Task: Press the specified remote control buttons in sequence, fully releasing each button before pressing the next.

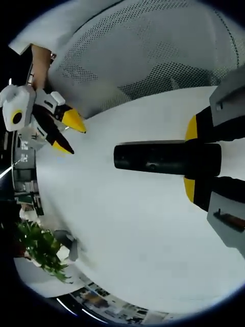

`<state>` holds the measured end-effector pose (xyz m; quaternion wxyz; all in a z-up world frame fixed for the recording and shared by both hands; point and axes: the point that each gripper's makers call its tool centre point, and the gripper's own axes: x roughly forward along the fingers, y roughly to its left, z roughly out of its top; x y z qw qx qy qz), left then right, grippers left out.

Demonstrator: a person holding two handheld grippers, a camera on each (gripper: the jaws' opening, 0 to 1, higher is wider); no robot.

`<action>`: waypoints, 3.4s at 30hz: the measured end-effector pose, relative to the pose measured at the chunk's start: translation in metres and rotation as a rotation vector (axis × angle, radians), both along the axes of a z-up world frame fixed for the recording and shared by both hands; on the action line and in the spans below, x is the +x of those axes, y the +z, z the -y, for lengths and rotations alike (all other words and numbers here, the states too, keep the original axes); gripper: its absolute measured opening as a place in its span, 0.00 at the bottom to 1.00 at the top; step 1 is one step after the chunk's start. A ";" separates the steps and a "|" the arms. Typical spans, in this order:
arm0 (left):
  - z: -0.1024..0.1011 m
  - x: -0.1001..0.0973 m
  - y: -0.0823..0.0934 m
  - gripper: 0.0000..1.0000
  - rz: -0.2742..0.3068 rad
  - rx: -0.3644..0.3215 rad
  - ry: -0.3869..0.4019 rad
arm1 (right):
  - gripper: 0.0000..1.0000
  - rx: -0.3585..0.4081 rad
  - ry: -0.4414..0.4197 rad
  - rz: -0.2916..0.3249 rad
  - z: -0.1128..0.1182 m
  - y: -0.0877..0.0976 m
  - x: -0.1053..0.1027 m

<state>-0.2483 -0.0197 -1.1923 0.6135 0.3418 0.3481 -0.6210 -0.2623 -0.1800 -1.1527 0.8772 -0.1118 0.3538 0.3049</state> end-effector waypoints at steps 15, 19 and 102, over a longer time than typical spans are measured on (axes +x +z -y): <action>0.006 -0.025 -0.002 0.23 0.013 0.037 -0.017 | 0.30 0.003 0.019 -0.022 -0.002 -0.003 -0.003; 0.007 -0.034 -0.002 0.23 0.010 0.030 -0.007 | 0.29 0.006 0.029 -0.027 -0.004 -0.004 -0.004; 0.009 -0.042 -0.002 0.24 0.005 -0.062 0.065 | 0.00 -0.546 0.878 0.040 -0.086 -0.034 -0.028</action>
